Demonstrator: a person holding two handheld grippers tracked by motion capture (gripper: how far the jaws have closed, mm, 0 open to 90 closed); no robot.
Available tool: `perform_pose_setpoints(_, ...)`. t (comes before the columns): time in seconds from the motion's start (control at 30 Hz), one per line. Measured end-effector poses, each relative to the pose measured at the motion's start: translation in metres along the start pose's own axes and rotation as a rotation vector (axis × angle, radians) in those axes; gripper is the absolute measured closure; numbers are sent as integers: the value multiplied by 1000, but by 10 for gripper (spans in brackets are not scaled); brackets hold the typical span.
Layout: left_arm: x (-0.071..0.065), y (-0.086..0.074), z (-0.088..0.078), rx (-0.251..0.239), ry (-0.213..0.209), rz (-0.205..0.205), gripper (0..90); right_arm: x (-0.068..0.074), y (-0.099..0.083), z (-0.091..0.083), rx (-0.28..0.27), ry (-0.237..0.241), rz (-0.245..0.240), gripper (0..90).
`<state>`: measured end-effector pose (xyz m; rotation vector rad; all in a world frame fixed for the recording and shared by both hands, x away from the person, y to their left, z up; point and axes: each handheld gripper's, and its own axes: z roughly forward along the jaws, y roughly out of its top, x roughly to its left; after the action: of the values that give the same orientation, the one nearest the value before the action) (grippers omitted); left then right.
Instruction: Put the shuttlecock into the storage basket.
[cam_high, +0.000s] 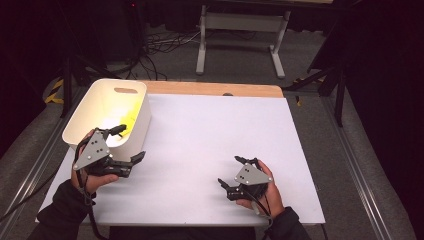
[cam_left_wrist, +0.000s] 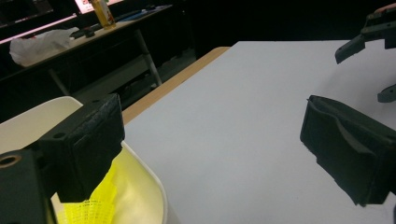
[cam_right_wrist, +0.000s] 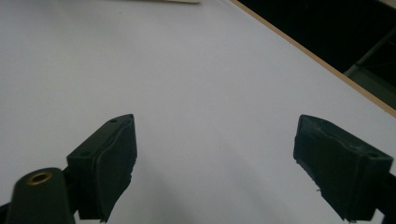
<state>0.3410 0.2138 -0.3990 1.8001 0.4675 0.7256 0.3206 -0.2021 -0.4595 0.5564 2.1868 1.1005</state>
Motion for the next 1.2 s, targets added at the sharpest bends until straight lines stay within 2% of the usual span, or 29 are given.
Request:
perform_pose_setpoints(0.37, -11, 0, 4, 4, -34, 22, 71, 0, 0, -1, 2, -8, -13, 144)
perform_pose_setpoints(0.77, -18, -1, 8, 9, -51, 40, 70, 1, 1, -1, 0, -8, -18, 144)
perform_pose_setpoints(1.2, -29, -8, 15, 22, -83, 60, 66, 1, 1, -1, 0, -9, -24, 144)
